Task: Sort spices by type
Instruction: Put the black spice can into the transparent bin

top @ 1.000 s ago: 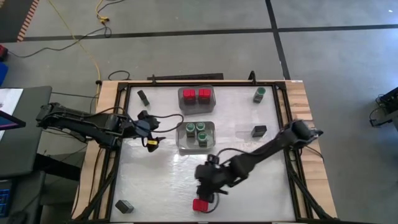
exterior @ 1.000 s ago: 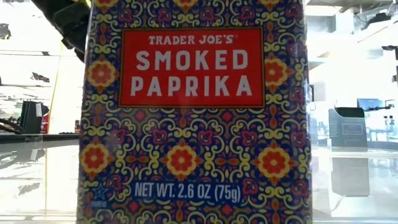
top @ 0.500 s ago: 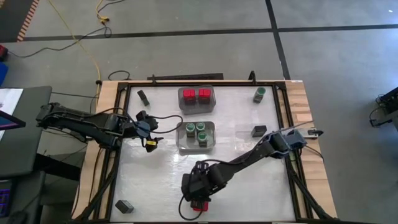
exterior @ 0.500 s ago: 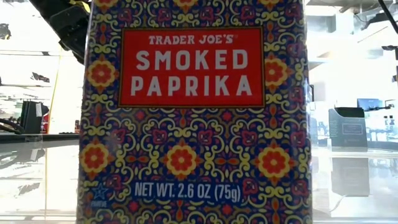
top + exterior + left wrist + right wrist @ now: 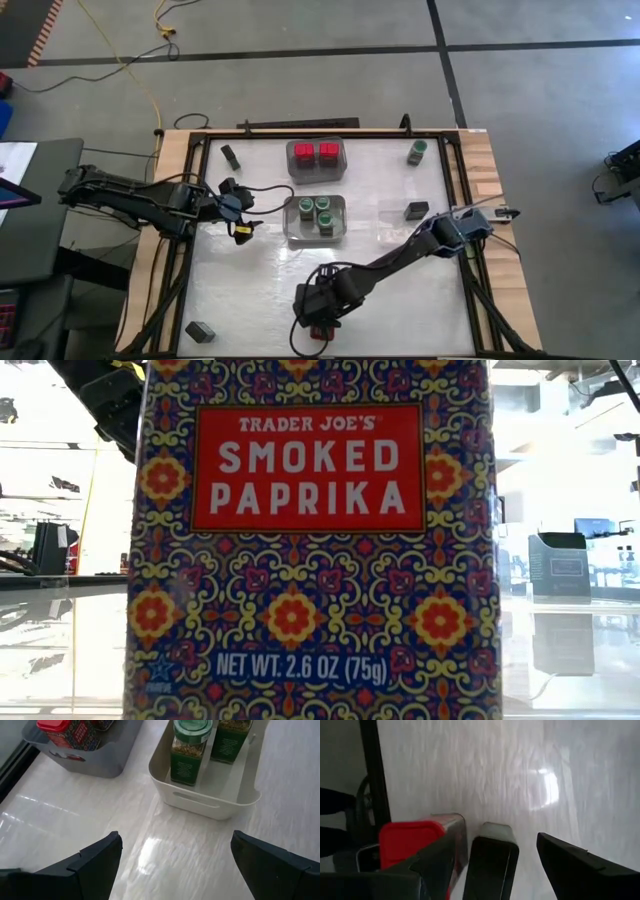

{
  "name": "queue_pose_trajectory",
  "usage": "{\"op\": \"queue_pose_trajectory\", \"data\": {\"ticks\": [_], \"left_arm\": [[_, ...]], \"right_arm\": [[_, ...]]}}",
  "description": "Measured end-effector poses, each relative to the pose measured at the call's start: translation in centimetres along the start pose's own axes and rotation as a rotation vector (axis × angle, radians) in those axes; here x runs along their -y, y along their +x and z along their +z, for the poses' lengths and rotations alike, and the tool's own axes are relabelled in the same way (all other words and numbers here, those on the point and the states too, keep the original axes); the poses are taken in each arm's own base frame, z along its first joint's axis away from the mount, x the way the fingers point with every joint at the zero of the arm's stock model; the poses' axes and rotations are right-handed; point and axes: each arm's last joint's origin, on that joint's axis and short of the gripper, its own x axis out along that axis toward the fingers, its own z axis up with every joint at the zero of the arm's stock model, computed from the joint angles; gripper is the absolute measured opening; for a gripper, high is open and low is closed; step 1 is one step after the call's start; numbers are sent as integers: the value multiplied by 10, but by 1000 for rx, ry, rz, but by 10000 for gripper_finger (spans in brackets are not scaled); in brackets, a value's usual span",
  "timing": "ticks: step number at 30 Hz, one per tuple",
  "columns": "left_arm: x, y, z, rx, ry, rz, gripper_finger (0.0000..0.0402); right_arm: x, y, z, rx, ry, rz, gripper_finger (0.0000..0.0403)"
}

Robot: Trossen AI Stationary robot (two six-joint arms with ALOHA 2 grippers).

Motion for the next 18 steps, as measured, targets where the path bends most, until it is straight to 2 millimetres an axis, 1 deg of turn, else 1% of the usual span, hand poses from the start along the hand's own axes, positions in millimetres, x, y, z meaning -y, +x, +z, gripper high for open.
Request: {"op": "queue_pose_trajectory", "data": {"ticks": [2, 6, 11, 18], "left_arm": [[0, 0, 0, 0, 0, 0, 359], [0, 0, 0, 0, 0, 0, 359], [0, 0, 0, 0, 0, 0, 359], [0, 0, 0, 0, -1, 0, 359]], "right_arm": [[-1, 2, -1, -3, -2, -2, 301], [0, 5, -8, -61, -6, -38, 301], [2, 5, -13, -110, -11, -69, 301], [-1, 5, -13, -106, -11, -39, 301]]}}
